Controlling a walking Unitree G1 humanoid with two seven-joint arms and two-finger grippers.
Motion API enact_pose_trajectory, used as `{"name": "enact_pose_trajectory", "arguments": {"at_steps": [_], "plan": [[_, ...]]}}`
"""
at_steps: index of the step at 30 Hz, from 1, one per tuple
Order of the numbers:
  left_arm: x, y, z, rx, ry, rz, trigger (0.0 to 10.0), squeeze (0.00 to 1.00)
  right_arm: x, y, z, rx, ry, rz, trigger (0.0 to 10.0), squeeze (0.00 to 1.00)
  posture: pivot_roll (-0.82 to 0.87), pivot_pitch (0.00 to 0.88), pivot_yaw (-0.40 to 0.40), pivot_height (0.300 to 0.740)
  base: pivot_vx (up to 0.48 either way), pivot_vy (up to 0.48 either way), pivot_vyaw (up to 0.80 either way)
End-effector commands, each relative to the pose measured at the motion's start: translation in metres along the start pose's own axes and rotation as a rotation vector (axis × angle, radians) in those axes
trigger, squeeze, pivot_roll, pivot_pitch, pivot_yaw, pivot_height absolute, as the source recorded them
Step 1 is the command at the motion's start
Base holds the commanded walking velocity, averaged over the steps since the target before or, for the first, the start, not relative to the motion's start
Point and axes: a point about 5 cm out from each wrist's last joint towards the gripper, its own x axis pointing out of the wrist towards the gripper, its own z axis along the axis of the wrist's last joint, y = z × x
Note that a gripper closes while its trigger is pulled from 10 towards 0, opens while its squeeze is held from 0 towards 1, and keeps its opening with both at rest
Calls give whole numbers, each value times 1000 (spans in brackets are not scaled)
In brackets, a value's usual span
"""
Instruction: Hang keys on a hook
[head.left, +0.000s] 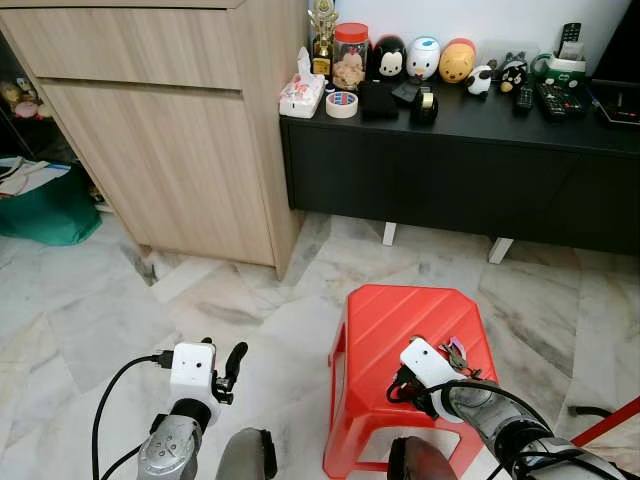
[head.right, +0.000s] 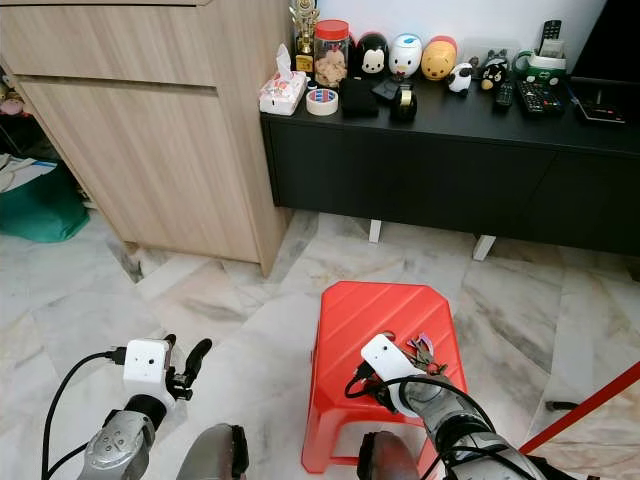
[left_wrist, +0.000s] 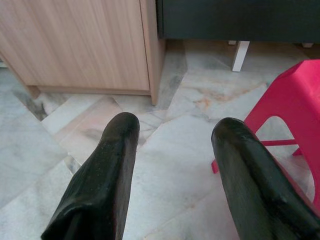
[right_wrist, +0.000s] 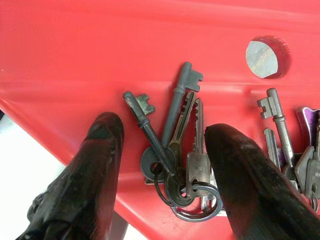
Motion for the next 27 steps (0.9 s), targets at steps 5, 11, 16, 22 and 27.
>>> {"name": "enact_pose_trajectory", "arguments": {"at_steps": [5, 11, 16, 22, 27], "plan": [[-2, -3, 0, 18, 9, -14, 10000, 0, 2, 11, -6, -5, 32, 67, 0, 0, 114, 86, -7, 615, 0, 0, 0], [-3, -3, -1, 18, 15, -19, 10000, 0, 4, 18, -9, -25, 55, 109, 0, 0, 113, 95, -8, 615, 0, 0, 0], [-3, -5, -2, 14, 20, -25, 10000, 0, 4, 22, -13, -33, 74, 132, 0, 0, 113, 97, -9, 615, 0, 0, 0], [-4, -8, -4, 9, 27, -33, 10000, 0, 4, 25, -19, -42, 91, 156, 0, 0, 111, 98, -11, 615, 0, 0, 0], [-4, -7, -4, 8, 29, -29, 10000, 0, 5, 26, -18, -29, 75, 138, 0, 0, 112, 98, -14, 615, 0, 0, 0]]}}
